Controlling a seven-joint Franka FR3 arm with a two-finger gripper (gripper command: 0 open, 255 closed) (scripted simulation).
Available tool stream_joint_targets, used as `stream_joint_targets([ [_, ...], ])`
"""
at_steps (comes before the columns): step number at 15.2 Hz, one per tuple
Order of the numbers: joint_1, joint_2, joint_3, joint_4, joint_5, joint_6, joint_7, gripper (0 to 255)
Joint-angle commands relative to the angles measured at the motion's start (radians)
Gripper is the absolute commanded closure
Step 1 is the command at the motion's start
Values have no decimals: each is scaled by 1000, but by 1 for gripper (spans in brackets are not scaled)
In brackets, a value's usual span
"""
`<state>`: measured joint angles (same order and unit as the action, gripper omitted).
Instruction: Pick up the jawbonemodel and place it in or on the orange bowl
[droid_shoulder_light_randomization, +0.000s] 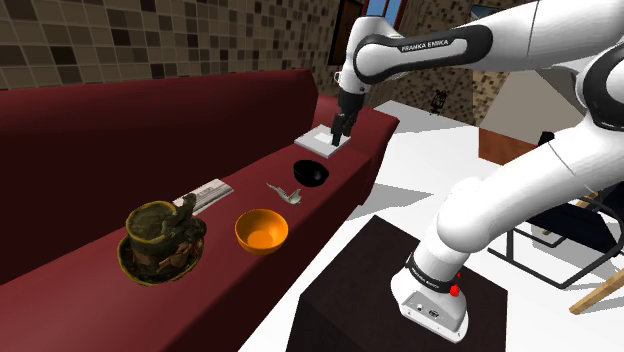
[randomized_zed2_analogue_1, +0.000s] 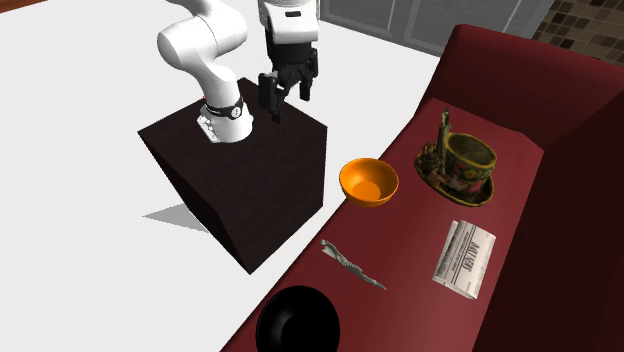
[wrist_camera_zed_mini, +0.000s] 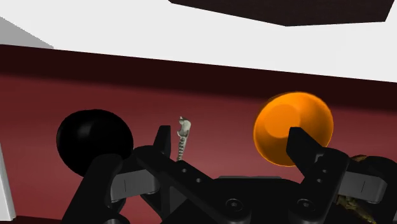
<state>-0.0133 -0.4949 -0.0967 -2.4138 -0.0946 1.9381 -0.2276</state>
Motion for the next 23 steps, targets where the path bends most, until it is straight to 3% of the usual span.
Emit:
stream_joint_targets([
  [1, 1, 68, -14, -4, 6, 68, -12, 0],
  [13, 10, 521, -67, 116, 109, 365, -126, 0],
  [23, -31, 921, -36, 357, 239, 484, -237, 0],
])
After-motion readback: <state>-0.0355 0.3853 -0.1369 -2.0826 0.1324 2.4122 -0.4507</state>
